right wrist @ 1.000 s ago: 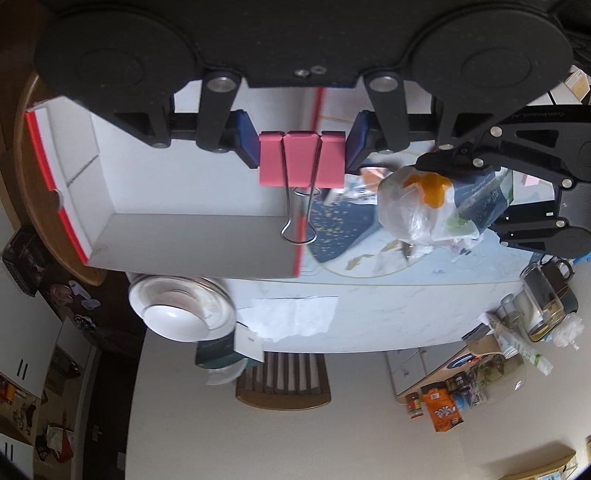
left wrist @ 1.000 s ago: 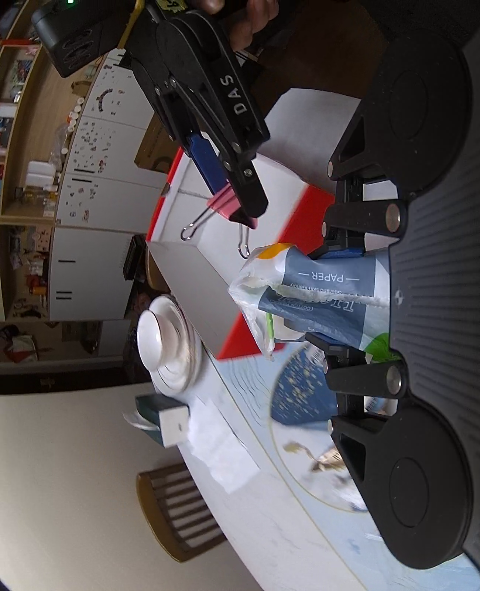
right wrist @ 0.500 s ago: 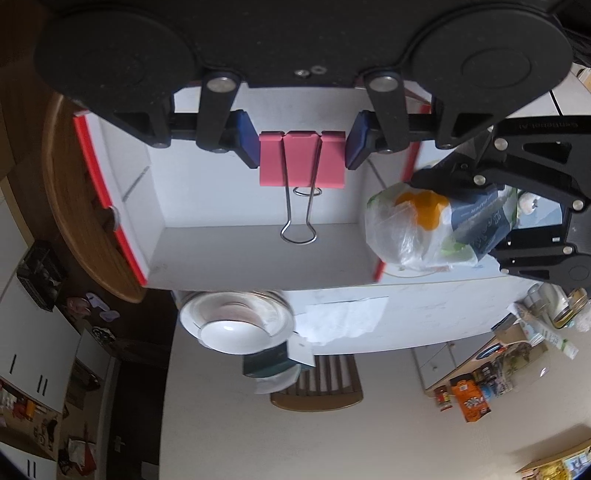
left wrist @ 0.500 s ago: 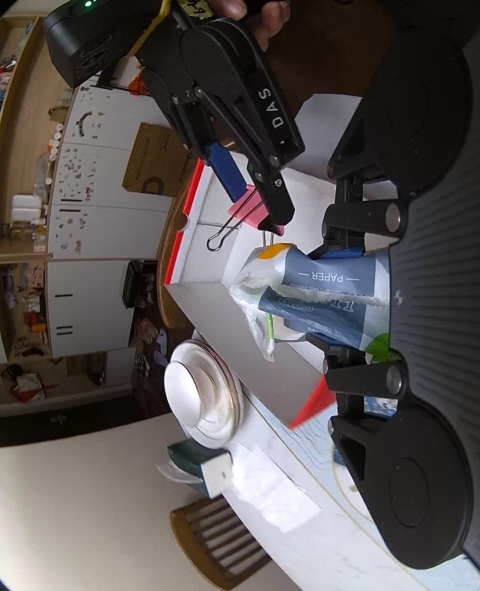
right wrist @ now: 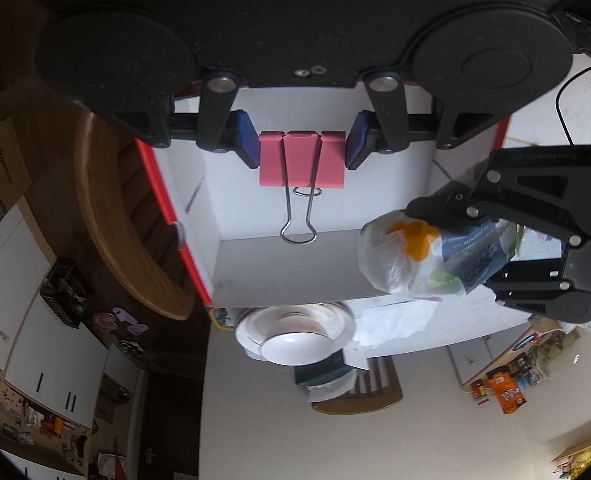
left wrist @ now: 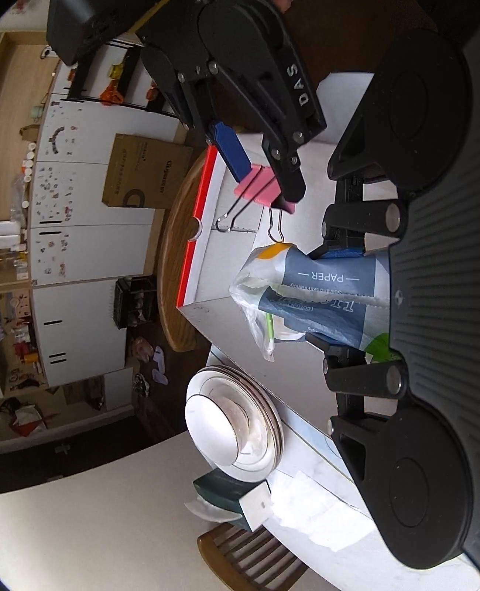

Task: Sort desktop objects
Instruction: 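Carry the binder clip and tissue pack over the red box with both tools, then open the right tool to drop the clip while the left tool releases the tissue pack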

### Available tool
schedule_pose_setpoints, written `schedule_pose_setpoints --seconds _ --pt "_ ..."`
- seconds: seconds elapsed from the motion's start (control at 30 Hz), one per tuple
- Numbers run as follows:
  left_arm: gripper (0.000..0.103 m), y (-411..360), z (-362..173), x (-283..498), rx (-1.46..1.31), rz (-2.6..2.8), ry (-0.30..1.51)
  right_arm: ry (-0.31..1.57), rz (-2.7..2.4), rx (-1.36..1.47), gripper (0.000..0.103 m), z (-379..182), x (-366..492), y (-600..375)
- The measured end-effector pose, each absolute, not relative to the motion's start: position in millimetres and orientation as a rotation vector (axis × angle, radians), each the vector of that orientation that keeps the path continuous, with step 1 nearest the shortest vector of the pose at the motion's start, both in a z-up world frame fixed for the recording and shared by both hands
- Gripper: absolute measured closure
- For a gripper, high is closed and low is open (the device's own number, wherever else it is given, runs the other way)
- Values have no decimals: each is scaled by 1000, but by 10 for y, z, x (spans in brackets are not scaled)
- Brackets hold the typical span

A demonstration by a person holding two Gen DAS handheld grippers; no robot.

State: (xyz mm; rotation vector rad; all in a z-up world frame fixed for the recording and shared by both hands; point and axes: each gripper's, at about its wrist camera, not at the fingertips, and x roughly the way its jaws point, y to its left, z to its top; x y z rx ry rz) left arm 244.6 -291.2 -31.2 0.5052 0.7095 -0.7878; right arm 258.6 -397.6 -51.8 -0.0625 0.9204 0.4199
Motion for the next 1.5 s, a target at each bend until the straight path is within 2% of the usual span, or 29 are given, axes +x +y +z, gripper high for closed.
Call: schedule_pose_setpoints --seconds 0.57,0.8,1.2,1.5 --pt "68 -3342 -952 2879 662 -776 824 988 401 -120 54 -937 2938 -3995" --pt "68 -3382 -1152 2999 668 -773 923 1042 408 -160 54 -1119 3056 -3960" --pt "67 -3445 -1297 3060 702 -790 1057 1109 431 -222 54 -1254 3116 -3885" --pt "59 -3435 -1318 3044 724 -799 1089 1121 432 -227 53 -1329 3144 -3889"
